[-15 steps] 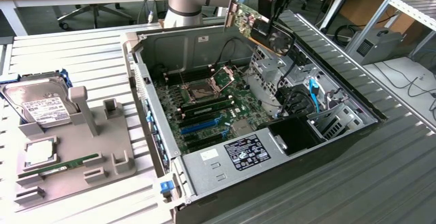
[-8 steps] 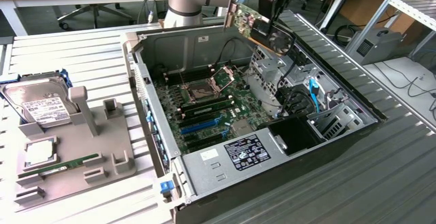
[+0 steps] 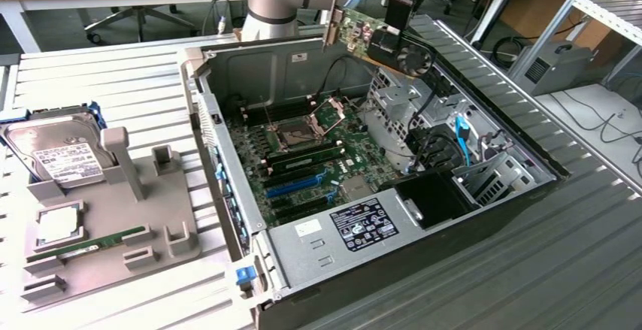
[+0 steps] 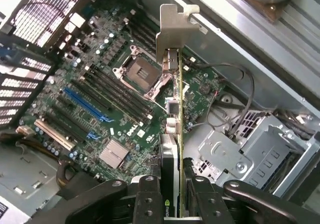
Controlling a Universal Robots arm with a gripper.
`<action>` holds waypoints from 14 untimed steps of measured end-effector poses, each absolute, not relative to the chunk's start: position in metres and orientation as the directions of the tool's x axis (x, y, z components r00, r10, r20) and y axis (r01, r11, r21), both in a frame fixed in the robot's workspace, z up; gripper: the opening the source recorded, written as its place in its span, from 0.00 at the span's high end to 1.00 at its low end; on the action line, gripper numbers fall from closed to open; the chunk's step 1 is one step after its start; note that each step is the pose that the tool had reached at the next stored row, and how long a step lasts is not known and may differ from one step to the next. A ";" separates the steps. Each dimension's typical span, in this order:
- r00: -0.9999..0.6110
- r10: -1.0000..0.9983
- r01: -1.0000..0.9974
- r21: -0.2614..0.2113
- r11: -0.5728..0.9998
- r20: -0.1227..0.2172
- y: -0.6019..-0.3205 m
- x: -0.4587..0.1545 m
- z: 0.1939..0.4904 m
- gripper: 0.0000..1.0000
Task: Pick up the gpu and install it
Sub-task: 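Insert the gpu into the slot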
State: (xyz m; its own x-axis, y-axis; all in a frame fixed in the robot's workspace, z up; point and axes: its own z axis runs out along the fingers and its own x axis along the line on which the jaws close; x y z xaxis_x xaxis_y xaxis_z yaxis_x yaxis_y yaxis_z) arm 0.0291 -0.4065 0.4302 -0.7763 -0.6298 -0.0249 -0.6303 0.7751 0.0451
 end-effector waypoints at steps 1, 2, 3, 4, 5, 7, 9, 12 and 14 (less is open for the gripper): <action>-0.765 -0.644 -0.644 0.045 0.763 -0.025 -0.407 0.029 0.430 0.73; -0.752 -0.658 -0.659 0.045 0.751 -0.025 -0.407 0.029 0.430 0.73; -0.743 -0.669 -0.669 0.045 0.742 -0.025 -0.407 0.029 0.430 0.73; -0.728 -0.685 -0.685 0.045 0.727 -0.025 -0.407 0.029 0.430 0.73; -0.716 -0.697 -0.698 0.045 0.715 -0.025 -0.407 0.029 0.430 0.73; -0.688 -0.725 -0.725 0.045 0.687 -0.025 -0.407 0.029 0.430 0.73; -0.666 -0.746 -0.746 0.045 0.664 -0.025 -0.407 0.029 0.430 0.73; -0.621 -0.783 -0.784 0.045 0.620 -0.025 -0.407 0.029 0.430 0.73; -0.588 -0.809 -0.809 0.045 0.587 -0.025 -0.407 0.029 0.430 0.73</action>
